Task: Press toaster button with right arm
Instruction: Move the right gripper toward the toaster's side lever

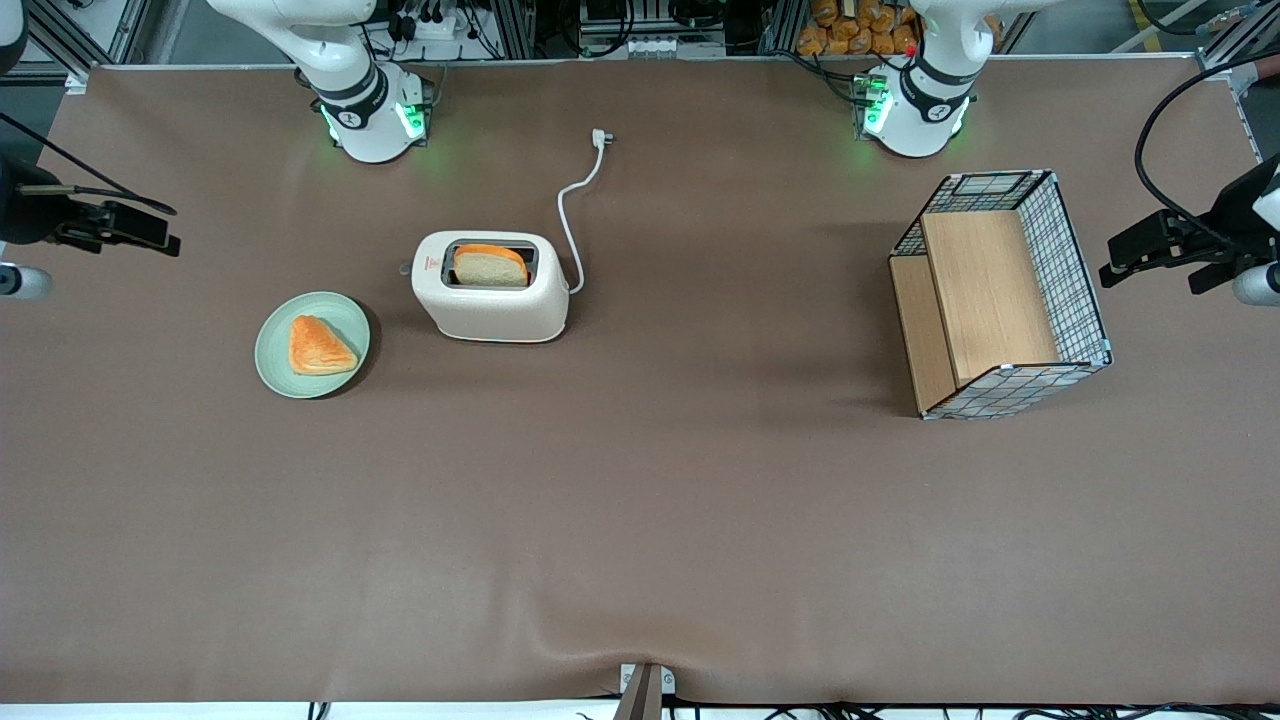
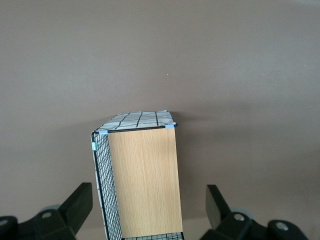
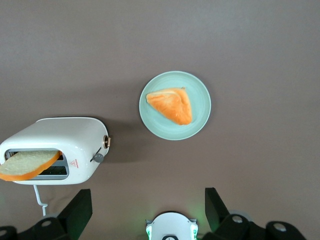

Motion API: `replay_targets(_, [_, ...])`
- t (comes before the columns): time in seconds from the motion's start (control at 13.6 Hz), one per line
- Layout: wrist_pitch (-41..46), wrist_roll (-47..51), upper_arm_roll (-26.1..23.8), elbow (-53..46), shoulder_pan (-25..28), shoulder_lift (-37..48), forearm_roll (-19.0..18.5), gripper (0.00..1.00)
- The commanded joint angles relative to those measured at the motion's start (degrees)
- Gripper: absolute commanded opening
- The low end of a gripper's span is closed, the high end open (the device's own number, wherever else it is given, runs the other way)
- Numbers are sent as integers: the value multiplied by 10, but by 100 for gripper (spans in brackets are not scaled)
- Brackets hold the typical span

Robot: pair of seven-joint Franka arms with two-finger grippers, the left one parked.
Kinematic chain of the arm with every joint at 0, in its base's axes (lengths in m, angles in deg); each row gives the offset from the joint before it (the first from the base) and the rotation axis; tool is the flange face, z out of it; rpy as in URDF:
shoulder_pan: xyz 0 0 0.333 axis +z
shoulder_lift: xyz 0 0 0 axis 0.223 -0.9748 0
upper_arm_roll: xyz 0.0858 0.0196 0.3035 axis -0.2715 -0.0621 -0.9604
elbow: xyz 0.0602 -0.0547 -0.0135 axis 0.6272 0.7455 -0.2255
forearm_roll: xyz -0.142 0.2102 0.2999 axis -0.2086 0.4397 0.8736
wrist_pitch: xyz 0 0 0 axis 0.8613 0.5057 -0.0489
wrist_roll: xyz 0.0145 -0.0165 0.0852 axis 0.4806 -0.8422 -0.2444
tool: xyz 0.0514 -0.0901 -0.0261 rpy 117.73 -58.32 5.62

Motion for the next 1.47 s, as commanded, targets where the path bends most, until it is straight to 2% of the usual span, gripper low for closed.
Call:
replay_targets(0.0, [-20,13,-2,68,-6,46,30,100])
replay_targets(0.07, [-26,13,-1,90,-7,52,42,92])
replay_targets(0.22, [-50,14,-1,139,-7,73,53,26])
replay_targets(0.29, [-62,15,0,167,-8,83,74,0])
replay_targets(0.52, [-112,14,0,250,-9,115,93,0])
replay_targets(0.74, [-148,13,1,304,-11,114,155,0])
replay_targets(1.4, [-278,14,-2,430,25,112,234,0])
